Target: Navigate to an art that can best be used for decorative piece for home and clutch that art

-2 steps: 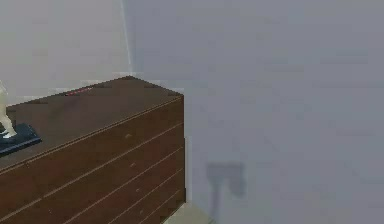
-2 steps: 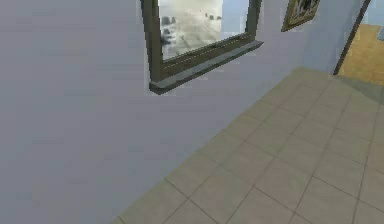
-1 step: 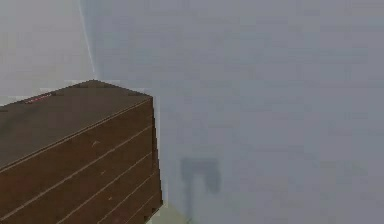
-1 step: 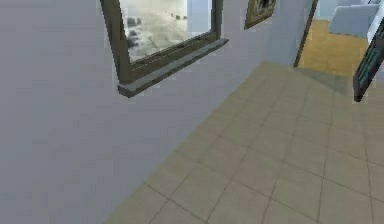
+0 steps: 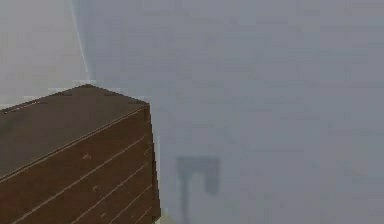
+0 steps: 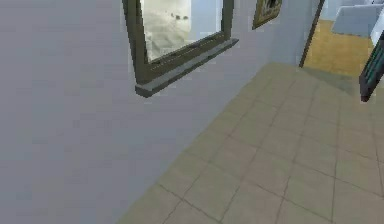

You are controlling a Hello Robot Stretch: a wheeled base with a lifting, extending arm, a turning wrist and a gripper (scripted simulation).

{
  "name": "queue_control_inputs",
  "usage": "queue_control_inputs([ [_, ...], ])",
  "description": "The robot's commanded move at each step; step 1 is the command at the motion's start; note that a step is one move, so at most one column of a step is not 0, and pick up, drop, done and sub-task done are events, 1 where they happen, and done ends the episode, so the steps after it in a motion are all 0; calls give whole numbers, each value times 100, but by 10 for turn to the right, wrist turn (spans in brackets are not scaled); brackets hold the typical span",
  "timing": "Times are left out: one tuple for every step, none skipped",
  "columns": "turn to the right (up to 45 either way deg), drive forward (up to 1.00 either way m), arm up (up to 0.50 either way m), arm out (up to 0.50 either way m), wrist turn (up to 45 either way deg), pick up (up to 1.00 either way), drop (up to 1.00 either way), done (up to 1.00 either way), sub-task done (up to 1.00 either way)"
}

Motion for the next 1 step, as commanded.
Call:
queue_control_inputs([
  [-450, 0, 0, 0, 0, 0, 0, 0, 0],
])
